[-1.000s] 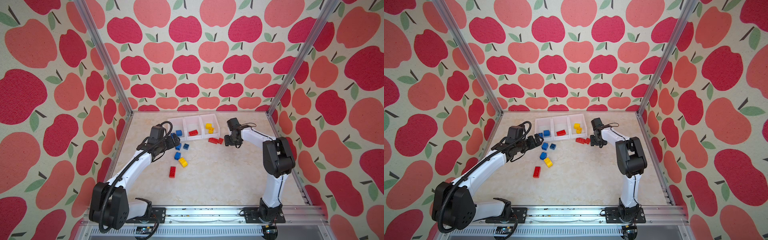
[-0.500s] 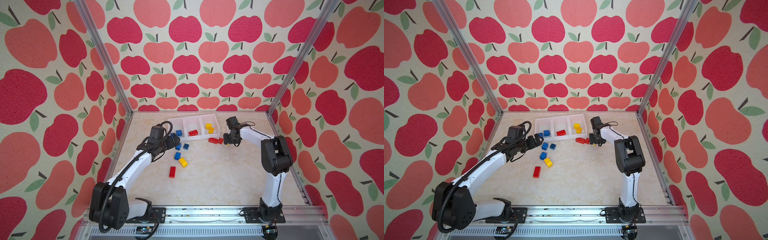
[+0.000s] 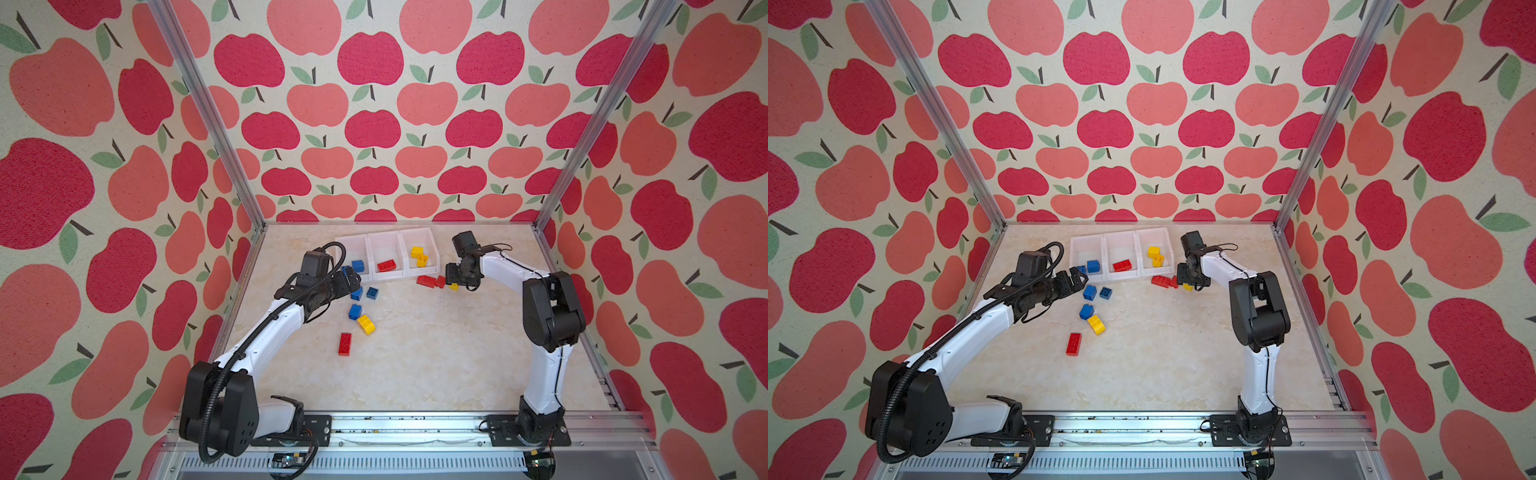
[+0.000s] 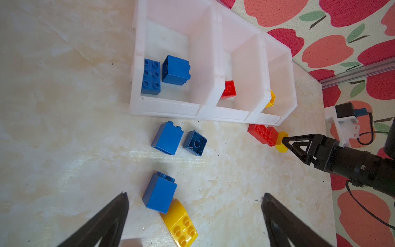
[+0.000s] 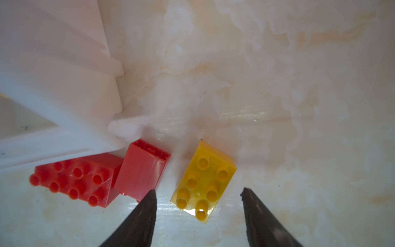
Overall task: Sort the legos into containers by color
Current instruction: Pick up the lego from the middle-right of the table.
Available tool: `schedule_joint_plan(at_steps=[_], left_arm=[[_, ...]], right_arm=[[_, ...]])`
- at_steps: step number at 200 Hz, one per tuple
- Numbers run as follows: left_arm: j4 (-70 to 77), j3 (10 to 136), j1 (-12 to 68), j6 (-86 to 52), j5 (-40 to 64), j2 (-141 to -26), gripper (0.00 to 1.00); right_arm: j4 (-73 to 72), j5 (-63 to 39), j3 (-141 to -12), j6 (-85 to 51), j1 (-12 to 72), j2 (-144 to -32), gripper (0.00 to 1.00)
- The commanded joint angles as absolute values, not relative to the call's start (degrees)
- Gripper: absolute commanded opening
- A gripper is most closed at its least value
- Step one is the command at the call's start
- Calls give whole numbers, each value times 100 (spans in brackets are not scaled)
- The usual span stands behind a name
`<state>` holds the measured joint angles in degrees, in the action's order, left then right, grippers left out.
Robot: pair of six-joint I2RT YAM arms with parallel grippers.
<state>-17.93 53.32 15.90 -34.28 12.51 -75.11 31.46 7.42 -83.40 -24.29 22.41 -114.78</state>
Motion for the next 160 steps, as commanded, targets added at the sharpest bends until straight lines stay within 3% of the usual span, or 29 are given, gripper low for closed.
schedule_joint_plan(at_steps=[1,160], left_arm=[[-1854,5495,1620,-3506,1210,-7570,99],[-1839,5365,1613,-3508,1161,-7479,99]], right_arm=[[3235,771,-8546,-3038,2195,-11579,65],[3426,720,-8744,-3811,2087,-11987,53]])
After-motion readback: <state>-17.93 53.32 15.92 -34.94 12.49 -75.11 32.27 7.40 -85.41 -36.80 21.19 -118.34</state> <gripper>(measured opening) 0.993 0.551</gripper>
